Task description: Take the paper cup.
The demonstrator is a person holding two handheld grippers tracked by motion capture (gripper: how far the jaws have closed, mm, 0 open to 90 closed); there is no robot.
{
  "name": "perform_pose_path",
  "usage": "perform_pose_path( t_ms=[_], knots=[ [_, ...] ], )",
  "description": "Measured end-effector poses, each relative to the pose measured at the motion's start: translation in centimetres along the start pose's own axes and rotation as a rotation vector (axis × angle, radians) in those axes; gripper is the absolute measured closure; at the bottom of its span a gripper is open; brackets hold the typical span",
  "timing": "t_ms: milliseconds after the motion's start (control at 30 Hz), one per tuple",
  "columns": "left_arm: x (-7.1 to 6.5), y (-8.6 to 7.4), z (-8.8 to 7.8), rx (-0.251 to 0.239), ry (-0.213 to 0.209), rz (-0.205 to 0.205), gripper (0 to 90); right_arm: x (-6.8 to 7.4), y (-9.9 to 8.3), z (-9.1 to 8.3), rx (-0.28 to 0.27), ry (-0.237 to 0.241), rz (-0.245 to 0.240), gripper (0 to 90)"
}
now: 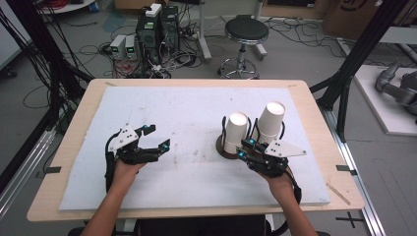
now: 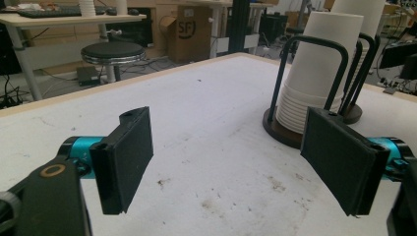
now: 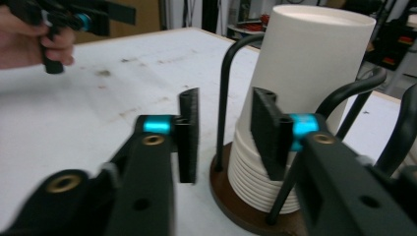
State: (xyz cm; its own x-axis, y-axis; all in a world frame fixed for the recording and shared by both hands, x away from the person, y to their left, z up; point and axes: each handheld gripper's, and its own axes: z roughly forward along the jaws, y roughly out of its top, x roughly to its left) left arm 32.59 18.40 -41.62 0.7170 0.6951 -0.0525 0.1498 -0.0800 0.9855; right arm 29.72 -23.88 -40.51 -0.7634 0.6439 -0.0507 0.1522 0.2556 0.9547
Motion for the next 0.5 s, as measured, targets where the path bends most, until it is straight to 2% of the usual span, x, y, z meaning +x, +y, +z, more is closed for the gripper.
perform_pose_path(
  t_ms=[233, 500],
  knots=[
    [-0.02, -0.08, 0.04, 0.002, 0.001, -0.001, 19.9, -0.06, -0.44, 0.83, 0.003, -0.029, 0.004, 88.9],
    [-0.05, -0.13, 0.10, 0.004, -0.001, -0.001, 19.9, -0.18, -0.81, 1.16, -0.002, -0.040, 0.014, 90.0]
  ],
)
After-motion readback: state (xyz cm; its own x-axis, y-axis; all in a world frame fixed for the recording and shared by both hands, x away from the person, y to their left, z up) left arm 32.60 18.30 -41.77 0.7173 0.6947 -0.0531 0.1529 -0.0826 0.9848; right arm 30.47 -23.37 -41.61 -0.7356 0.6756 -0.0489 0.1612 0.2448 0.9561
